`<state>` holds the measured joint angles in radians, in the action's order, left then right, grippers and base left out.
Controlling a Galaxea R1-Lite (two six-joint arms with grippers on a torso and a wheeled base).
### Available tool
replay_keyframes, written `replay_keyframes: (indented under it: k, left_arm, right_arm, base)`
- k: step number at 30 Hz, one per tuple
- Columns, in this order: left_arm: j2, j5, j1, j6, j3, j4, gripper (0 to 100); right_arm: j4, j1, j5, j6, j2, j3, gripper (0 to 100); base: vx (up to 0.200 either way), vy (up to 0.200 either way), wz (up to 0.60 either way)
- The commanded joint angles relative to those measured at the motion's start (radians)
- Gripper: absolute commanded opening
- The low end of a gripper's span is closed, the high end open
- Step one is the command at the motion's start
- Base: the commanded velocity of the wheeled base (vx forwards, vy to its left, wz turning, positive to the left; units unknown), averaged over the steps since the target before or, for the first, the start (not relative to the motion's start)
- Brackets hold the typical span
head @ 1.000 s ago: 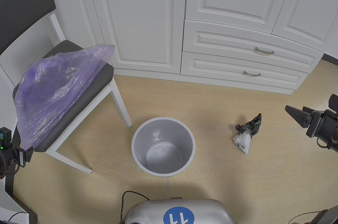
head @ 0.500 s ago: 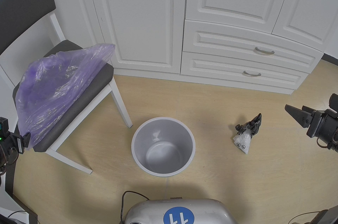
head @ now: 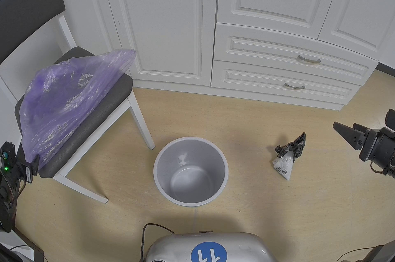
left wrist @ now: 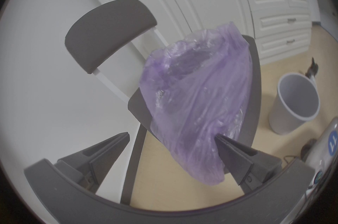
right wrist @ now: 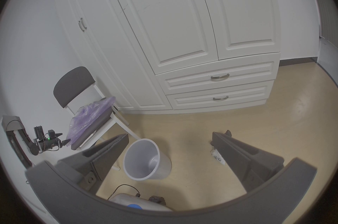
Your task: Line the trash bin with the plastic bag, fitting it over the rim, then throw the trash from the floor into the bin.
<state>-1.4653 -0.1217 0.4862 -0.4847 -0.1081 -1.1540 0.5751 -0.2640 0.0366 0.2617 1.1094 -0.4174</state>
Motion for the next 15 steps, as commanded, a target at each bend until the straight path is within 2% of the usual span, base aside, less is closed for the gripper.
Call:
replay_keyframes:
  k: [1, 5, 8, 10, 12, 15]
  left_arm:
    - [-0.067, 0.001, -0.018, -0.055, 0.073, -0.055, 100]
    - [-0.104, 0.002, -0.014, -0.061, 0.076, -0.108, 100]
    - [-0.136, 0.002, 0.023, -0.052, 0.062, -0.156, 100]
    - [-0.176, 0.001, 0.081, -0.054, 0.05, -0.213, 100]
    - [-0.198, 0.001, 0.094, -0.051, 0.044, -0.243, 100]
    - [-0.262, -0.001, 0.12, -0.017, 0.038, -0.38, 100]
  right_arm:
    - [0.0, -0.023, 0.0, 0.013, -0.005, 0.003, 100]
    - [0.026, -0.03, -0.001, 0.024, -0.008, 0.009, 100]
    - [0.057, -0.03, -0.001, 0.025, -0.005, 0.02, 100]
    - [0.072, -0.032, -0.001, 0.025, -0.003, 0.023, 100]
    - [0.072, -0.03, -0.001, 0.025, -0.002, 0.023, 100]
    - [0.072, -0.032, 0.0, 0.025, 0.0, 0.023, 100]
  base:
    - [0.0, 0.0, 0.0]
    - [0.0, 0.0, 0.0]
    - [0.0, 0.0, 0.0]
    - [0.0, 0.0, 0.0]
    - [0.0, 0.0, 0.0]
    - [0.0, 0.0, 0.0]
